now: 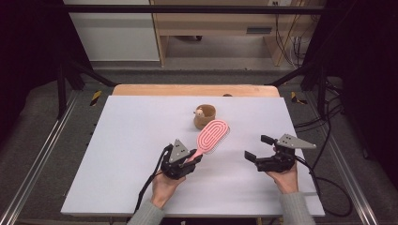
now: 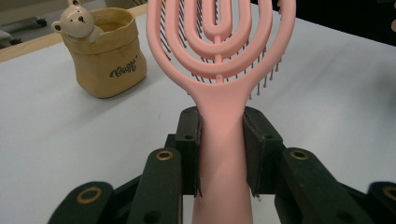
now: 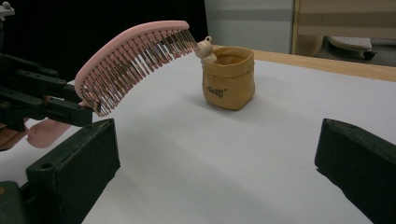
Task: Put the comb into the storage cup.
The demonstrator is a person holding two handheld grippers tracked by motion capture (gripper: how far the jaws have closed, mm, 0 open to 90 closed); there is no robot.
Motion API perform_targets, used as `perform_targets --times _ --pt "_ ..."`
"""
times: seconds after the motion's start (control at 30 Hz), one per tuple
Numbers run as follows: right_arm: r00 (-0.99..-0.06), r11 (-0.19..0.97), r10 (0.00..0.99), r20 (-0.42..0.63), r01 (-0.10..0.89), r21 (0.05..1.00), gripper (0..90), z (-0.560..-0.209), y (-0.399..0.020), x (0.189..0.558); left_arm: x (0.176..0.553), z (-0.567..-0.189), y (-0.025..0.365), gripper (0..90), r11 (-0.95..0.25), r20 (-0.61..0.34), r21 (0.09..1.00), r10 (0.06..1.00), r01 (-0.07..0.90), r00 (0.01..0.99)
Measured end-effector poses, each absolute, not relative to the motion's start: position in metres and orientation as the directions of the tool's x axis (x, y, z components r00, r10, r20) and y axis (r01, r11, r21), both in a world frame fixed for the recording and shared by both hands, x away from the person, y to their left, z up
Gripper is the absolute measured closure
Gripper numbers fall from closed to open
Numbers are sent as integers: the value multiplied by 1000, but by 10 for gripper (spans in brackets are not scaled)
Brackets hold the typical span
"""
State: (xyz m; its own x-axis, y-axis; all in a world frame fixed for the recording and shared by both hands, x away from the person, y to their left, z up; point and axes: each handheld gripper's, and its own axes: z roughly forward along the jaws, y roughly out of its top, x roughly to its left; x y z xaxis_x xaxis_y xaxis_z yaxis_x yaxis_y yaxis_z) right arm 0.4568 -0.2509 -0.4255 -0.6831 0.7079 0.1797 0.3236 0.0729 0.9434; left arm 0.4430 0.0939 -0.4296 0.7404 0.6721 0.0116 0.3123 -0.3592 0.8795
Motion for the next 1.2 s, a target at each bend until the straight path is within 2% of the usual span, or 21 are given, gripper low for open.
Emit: perform_targets --times 0.63,1.2 --pt "-684 51 699 208 339 940 4 -414 -233 451 437 -438 95 698 -290 -40 899 692 329 721" --pt "-671 13 701 241 350 937 4 -406 -222 447 434 -440 88 698 -252 -48 913 715 322 697"
